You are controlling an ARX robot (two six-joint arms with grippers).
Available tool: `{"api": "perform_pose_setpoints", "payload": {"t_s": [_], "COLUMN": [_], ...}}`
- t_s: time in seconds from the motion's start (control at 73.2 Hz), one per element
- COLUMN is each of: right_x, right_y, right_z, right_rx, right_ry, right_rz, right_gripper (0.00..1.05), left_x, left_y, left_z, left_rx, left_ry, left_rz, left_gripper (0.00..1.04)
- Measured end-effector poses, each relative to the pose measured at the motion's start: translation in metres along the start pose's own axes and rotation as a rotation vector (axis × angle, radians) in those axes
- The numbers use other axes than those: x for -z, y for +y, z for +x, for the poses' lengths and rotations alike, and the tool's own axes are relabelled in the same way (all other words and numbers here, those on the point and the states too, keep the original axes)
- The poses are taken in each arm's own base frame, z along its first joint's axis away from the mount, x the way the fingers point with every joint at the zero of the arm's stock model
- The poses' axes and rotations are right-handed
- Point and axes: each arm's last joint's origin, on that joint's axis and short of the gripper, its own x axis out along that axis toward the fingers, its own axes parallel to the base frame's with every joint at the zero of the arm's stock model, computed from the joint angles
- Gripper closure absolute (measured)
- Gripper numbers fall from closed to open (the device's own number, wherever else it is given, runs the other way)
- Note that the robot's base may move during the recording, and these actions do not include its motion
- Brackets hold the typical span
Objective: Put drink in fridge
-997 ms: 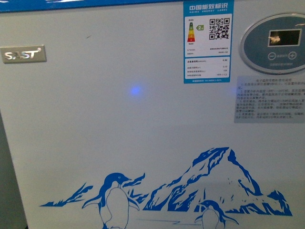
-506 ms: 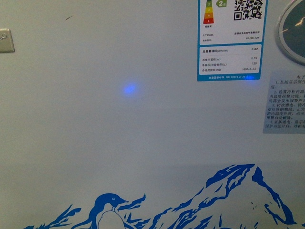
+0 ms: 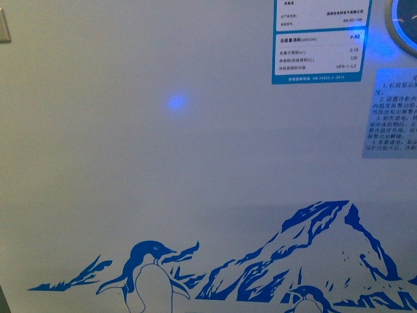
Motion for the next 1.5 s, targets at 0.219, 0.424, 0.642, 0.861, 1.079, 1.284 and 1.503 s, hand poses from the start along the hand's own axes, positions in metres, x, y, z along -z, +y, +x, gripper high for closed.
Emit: {"api": "perform_pose_setpoints", "payload": {"t_s": [0.219, 0.424, 0.642, 0.861, 1.079, 1.284, 1.503], "right_x": [0.035, 0.078, 0.118, 0.153, 0.179, 0.194, 0.206], "right_y": [-0.008, 0.010, 0.022, 0.031, 0.049, 0.050, 0.050], "right_z": [0.073, 0.127, 0.175, 0.211, 0.247, 0.270, 0.281], "right_rx": [0.060, 0.086, 0.152, 0.167, 0.167, 0.198, 0.217], "right_ry": [0.187, 0.315, 0.408, 0.473, 0.536, 0.588, 0.623], "right_rz": [-0.068, -0.182, -0.285, -0.340, -0.376, -0.363, -0.369], "right_gripper": [0.07, 0.07, 0.07, 0.07, 0.07, 0.07, 0.07], "left_x": [0.000, 0.000, 0.000, 0.000, 0.000, 0.000, 0.000], "left_y": [0.000, 0.000, 0.000, 0.000, 0.000, 0.000, 0.000], "left_z": [0.000, 0.000, 0.000, 0.000, 0.000, 0.000, 0.000], "left_rx": [0.000, 0.000, 0.000, 0.000, 0.000, 0.000, 0.000], "left_ry": [0.000, 0.000, 0.000, 0.000, 0.000, 0.000, 0.000], "left_rz": [0.000, 0.000, 0.000, 0.000, 0.000, 0.000, 0.000], "left_gripper": [0.08, 0.08, 0.08, 0.08, 0.08, 0.08, 0.08]}}
